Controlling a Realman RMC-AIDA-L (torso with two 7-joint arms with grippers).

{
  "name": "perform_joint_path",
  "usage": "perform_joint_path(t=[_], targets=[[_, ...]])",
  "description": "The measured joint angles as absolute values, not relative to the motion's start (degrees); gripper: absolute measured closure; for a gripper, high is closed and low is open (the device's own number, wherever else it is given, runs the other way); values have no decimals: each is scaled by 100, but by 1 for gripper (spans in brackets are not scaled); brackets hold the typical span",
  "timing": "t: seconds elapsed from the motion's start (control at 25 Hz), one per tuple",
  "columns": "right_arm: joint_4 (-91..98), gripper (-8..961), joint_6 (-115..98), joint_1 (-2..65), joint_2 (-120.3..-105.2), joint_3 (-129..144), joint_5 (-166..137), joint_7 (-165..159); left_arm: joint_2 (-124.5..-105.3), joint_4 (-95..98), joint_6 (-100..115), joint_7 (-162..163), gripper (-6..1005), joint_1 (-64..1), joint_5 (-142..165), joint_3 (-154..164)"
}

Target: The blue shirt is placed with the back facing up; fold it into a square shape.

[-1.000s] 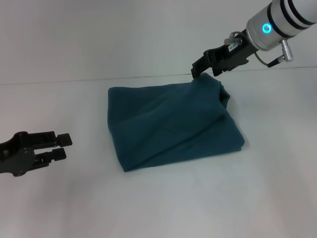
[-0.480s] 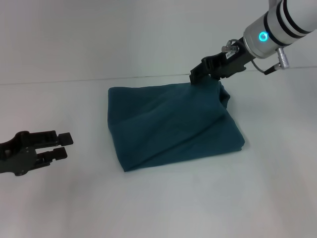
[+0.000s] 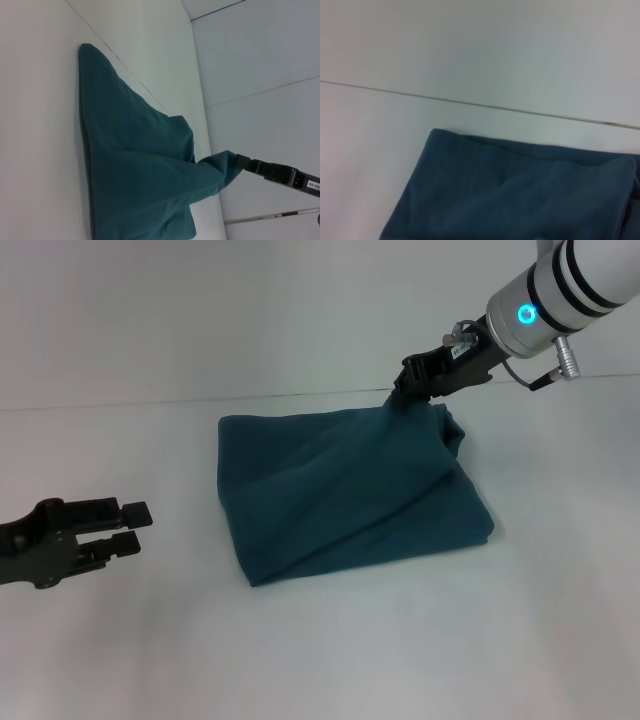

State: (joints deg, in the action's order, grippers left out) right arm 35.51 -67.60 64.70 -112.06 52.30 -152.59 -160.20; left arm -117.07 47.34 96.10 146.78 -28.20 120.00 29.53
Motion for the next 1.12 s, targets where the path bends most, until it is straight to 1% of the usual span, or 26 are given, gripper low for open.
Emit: perform_joint_path(t=[0.2, 0.4, 0.64, 0.88, 1.12], targets=[[3553, 656, -6810, 6469, -11176, 5238, -15265, -16023, -11707, 4728, 9589, 14678, 491, -2840, 12001, 2953], [3558, 888, -6869, 6445, -11152, 5238, -15267, -16023, -11707, 4728, 9588, 14683, 491, -2846, 12001, 2953], [3707, 937, -7190, 6376, -11112, 5204, -15247, -16013, -11717, 4715, 9592, 14685, 491, -2848, 11997, 2953], [4154, 932, -8065, 6150, -11041, 5186, -15241, -16044, -11715, 4698, 9591, 14687, 490, -2837, 11997, 2947], [4142, 928, -8276, 5938, -10979, 5218, -15290, -16059, -11715, 4667, 9573, 14687, 490, -2851, 11997, 2951]])
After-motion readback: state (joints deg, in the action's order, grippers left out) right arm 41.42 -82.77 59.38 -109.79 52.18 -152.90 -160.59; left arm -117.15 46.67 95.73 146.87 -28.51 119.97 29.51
